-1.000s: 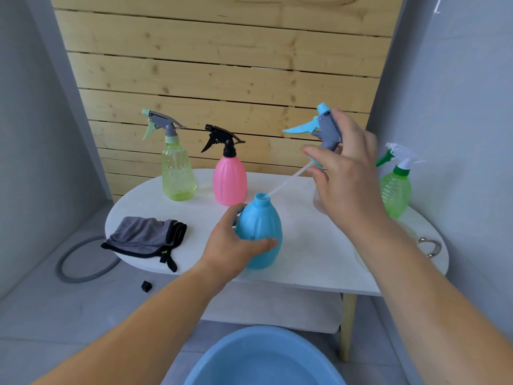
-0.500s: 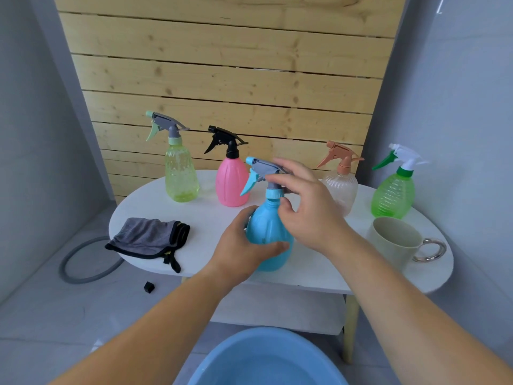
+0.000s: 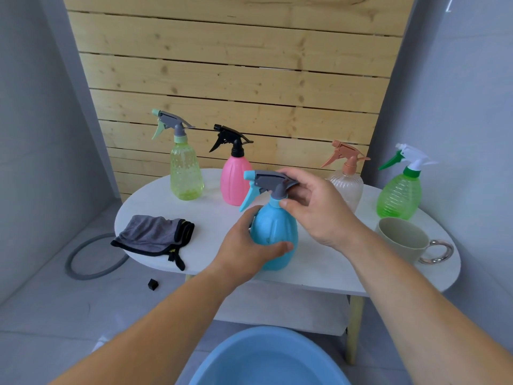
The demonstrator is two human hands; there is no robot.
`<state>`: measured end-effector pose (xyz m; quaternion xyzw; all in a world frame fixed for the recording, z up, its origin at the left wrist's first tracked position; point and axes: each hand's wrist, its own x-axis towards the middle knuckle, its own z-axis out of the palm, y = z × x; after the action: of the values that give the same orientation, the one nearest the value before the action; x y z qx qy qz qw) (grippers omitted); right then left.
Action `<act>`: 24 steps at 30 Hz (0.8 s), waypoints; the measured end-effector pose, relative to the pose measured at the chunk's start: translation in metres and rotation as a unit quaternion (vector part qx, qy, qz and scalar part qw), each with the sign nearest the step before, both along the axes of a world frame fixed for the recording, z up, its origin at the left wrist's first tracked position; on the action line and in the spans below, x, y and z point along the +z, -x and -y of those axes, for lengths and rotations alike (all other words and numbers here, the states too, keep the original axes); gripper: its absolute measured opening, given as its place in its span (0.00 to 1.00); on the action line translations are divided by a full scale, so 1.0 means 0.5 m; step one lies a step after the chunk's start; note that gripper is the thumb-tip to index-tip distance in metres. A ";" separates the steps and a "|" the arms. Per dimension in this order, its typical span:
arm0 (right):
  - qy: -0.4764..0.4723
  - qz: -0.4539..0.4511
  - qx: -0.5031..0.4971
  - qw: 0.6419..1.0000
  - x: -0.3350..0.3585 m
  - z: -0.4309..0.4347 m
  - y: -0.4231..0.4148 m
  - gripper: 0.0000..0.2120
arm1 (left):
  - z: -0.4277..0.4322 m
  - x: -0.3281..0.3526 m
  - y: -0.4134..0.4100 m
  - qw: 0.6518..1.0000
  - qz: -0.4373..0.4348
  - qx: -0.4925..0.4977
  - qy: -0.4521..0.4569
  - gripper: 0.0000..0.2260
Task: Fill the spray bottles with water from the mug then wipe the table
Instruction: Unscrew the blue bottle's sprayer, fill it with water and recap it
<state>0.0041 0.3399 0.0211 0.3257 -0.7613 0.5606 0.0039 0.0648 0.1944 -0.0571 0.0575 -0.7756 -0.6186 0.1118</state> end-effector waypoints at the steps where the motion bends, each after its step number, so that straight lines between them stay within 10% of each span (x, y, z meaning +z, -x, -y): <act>1: -0.007 -0.004 -0.007 1.000 -0.001 -0.001 0.001 0.26 | 0.000 0.000 0.000 1.000 0.002 0.000 -0.001 0.36; 24: 0.034 0.044 -0.017 0.998 -0.032 -0.002 0.029 0.24 | 0.009 -0.001 0.008 0.998 0.007 -0.055 -0.020 0.32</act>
<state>-0.0105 0.3408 0.0051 0.2873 -0.7466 0.6000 -0.0083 0.0609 0.1902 -0.0578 0.0213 -0.7657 -0.6389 0.0708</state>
